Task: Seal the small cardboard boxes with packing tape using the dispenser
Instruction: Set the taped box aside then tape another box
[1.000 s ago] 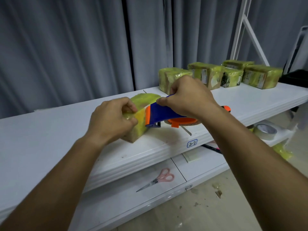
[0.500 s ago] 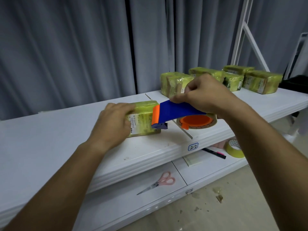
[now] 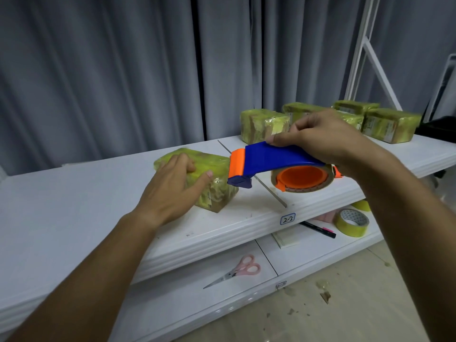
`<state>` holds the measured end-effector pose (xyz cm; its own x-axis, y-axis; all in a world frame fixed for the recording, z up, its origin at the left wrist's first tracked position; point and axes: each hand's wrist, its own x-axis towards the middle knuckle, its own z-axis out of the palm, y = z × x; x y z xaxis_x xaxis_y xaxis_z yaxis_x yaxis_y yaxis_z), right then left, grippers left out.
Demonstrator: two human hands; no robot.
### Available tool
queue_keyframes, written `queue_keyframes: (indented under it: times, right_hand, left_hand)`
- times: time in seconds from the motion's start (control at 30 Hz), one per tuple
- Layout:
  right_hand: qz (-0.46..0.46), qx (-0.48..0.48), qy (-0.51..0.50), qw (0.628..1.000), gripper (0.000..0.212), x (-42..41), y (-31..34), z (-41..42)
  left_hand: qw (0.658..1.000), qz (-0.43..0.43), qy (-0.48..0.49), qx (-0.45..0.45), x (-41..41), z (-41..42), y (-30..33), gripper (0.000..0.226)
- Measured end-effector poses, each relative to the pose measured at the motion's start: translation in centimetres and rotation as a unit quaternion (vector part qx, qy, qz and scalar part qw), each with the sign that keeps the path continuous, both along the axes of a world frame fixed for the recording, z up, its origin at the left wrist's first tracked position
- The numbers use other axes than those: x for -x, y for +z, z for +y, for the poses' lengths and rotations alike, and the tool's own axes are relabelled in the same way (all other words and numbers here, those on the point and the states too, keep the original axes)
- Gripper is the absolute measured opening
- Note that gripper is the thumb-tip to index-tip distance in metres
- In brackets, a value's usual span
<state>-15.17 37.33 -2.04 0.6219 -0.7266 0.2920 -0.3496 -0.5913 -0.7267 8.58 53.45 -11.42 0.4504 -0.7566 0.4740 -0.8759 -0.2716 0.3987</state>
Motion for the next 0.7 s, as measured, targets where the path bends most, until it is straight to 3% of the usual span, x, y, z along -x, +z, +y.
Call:
queue_keyframes:
  times: [0.1,0.23,0.43,0.53,0.7]
  right_hand:
    - [-0.006,-0.011,0.023,1.0,0.041,-0.1,-0.3,0.0]
    - [-0.014,-0.036,0.059,0.998,0.041,-0.3,-0.8,-0.1]
    - [-0.029,-0.036,0.071,0.996,0.059,-0.9,-1.4,0.1]
    - [-0.038,-0.043,0.078,0.995,0.049,-1.1,-1.4,0.4]
    - [-0.058,-0.053,0.096,0.992,0.036,-1.3,-1.6,0.6]
  left_hand:
    - [0.999,0.043,0.002,-0.002,0.1,-0.2,0.1,0.051]
    - [0.993,0.096,-0.069,0.003,0.2,-0.6,0.5,0.025]
    - [0.982,0.166,-0.085,-0.023,1.0,-0.7,0.7,0.033]
    - [0.982,0.161,-0.097,0.0,1.2,-1.0,0.4,0.016]
    - [0.969,0.218,-0.114,-0.004,0.8,-1.2,0.9,0.029]
